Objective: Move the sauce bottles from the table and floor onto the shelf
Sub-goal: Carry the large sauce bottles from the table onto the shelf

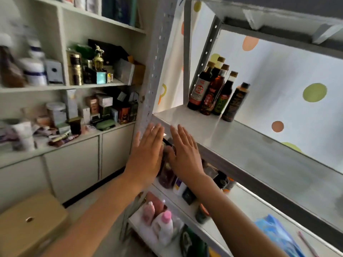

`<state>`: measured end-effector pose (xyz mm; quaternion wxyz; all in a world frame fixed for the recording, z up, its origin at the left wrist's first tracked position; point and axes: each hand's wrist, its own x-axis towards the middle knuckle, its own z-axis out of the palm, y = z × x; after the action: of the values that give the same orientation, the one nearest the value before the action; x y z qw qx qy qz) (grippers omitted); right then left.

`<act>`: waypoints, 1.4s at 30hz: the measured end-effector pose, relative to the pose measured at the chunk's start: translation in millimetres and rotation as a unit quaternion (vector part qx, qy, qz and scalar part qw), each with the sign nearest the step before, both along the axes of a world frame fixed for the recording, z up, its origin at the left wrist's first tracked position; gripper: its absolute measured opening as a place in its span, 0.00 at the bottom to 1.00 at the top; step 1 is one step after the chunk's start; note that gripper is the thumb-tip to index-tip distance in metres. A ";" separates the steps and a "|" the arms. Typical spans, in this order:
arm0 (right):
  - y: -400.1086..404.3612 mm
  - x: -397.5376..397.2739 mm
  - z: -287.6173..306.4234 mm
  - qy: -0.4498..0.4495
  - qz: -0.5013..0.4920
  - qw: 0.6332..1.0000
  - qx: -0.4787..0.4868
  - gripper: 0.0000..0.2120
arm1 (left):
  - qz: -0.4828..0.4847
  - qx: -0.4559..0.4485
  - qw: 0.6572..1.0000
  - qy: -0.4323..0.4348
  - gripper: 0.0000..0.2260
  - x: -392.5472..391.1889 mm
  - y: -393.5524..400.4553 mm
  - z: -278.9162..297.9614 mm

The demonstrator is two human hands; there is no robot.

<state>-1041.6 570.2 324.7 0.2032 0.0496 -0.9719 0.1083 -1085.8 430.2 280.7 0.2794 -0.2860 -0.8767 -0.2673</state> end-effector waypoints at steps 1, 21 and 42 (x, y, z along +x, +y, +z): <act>-8.2 10.1 -8.0 -0.004 0.007 1.000 0.002 0.29 | 0.000 0.002 1.000 -0.006 0.22 12.0 -8.4 -9.8; -110.7 226.5 -163.2 -0.116 0.340 0.923 -0.140 0.29 | 0.281 0.074 0.948 -0.129 0.22 339.8 -84.9 -126.1; -321.4 579.0 -193.1 -0.096 0.700 0.707 -0.012 0.32 | 0.690 0.084 0.688 -0.210 0.31 762.3 -217.2 -157.9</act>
<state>-462.6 248.7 131.6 -0.0254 0.7030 -0.6708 0.2349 -323.5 213.0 122.8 0.2168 0.4876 -0.8365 -0.1244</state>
